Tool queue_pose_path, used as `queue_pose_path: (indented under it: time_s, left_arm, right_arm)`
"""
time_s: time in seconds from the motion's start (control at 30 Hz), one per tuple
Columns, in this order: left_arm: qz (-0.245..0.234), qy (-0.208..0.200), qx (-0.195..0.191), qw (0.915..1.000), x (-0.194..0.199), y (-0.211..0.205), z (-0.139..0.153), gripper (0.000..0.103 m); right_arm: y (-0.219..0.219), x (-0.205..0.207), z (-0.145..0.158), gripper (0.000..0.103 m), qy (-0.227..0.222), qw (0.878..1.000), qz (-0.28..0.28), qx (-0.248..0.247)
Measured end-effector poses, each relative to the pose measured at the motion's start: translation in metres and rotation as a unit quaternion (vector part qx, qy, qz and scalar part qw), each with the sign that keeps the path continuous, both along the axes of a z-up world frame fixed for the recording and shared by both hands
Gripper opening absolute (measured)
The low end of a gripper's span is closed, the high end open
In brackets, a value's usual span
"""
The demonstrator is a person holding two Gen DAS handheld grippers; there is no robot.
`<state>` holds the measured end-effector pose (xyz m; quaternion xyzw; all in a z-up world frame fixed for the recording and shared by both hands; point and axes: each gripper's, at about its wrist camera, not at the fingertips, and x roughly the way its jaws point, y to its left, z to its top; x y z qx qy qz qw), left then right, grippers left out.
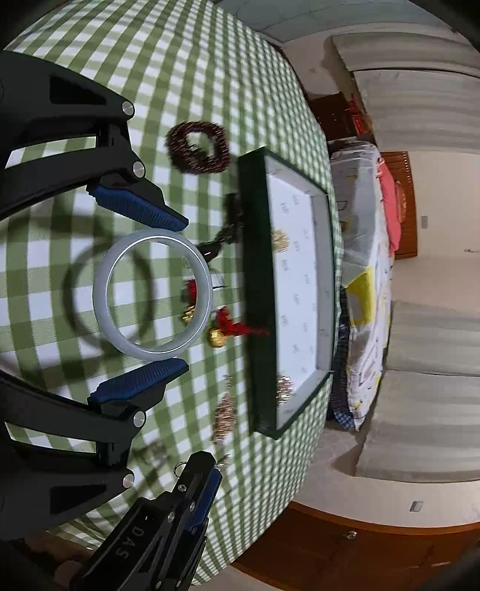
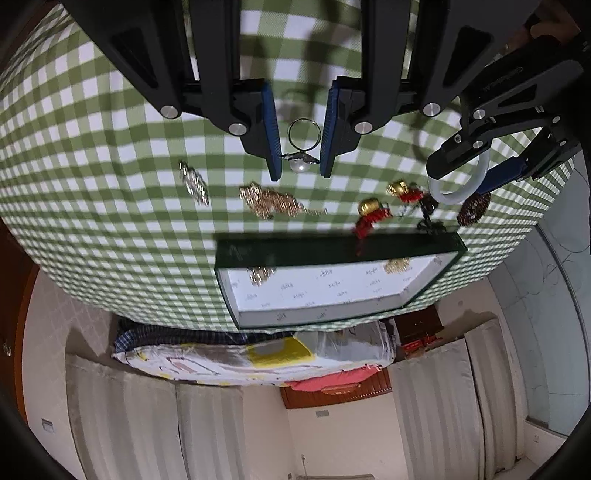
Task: Organize jewelry
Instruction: 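Lower the bangle and ring into the green box and open both tools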
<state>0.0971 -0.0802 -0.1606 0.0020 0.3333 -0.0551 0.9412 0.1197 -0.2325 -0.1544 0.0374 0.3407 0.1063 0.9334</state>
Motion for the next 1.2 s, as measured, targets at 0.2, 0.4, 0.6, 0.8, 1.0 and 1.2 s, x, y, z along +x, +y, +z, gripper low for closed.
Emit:
queue_pose_path:
  time_s: [0.2, 0.4, 0.6, 0.8, 1.0, 1.2]
  left_arm:
    - [0.009, -0.023, -0.007, 0.9997, 0.014, 0.009, 0.025, 0.069]
    - [0.017, -0.036, -0.023, 0.9989, 0.046, 0.022, 0.045, 0.069]
    - [0.025, -0.056, -0.018, 0.9979, 0.087, 0.029, 0.060, 0.069]
    - [0.032, -0.053, -0.015, 0.9980, 0.138, 0.036, 0.064, 0.069]
    - [0.047, -0.030, -0.022, 0.9982, 0.191, 0.046, 0.055, 0.069]
    - [0.053, -0.005, -0.015, 0.9985, 0.230, 0.050, 0.038, 0.069]
  right_arm:
    - [0.001, 0.019, 0.023, 0.022, -0.025, 1.000, 0.002, -0.004]
    - [0.002, 0.049, 0.039, 0.022, -0.042, 0.999, 0.001, 0.001]
    - [0.003, 0.095, 0.053, 0.022, -0.061, 0.998, 0.003, 0.000]
    - [0.007, 0.142, 0.058, 0.022, -0.066, 0.998, 0.007, 0.000]
    - [0.007, 0.187, 0.048, 0.022, -0.053, 0.999, 0.004, -0.011]
    - [0.000, 0.221, 0.033, 0.022, -0.028, 1.000, -0.003, -0.006]
